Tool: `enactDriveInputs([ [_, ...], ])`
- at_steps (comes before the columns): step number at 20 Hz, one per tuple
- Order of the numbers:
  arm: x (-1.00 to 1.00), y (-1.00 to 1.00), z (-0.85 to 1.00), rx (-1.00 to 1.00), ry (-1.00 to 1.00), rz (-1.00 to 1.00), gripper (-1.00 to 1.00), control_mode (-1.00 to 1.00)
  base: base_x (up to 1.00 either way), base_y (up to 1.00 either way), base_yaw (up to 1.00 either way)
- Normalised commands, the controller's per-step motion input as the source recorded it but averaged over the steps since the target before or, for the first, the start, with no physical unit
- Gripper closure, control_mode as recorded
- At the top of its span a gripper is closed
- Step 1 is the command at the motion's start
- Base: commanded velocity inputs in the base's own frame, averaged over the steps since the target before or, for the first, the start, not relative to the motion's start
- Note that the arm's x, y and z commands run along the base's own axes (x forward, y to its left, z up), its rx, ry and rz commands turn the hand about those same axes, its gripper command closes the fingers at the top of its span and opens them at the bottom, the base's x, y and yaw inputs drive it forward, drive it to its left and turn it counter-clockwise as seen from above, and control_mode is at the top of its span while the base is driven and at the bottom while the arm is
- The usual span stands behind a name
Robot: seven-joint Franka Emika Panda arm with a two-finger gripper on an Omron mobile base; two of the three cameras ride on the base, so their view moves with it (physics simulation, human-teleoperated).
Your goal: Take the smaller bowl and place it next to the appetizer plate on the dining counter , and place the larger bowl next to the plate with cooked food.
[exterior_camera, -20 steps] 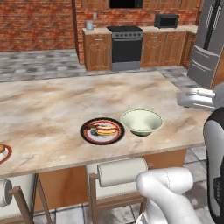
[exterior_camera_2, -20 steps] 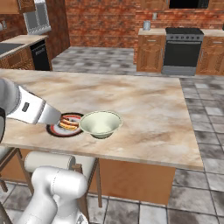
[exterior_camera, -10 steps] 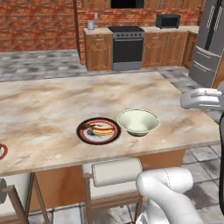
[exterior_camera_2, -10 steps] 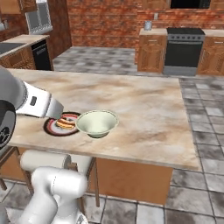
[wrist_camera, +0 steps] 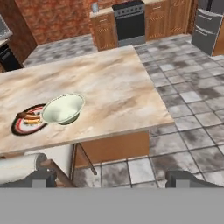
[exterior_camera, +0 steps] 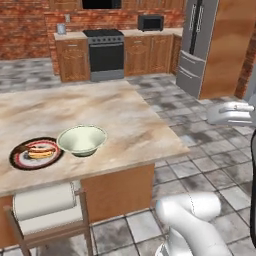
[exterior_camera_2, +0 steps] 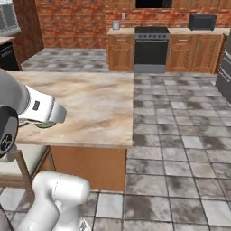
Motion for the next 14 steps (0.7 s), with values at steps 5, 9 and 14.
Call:
enactDriveInputs([
  [5,0.00,0.00,0.00,0.00,0.00,0.00,-1.00,1.00,-0.28,-1.00,-0.24],
  [9,0.00,0.00,0.00,0.00,0.00,0.00,-1.00,1.00,0.00,-1.00,-0.21],
  [14,0.00,0.00,0.00,0.00,0.00,0.00,-1.00,1.00,0.16,-1.00,-0.18],
])
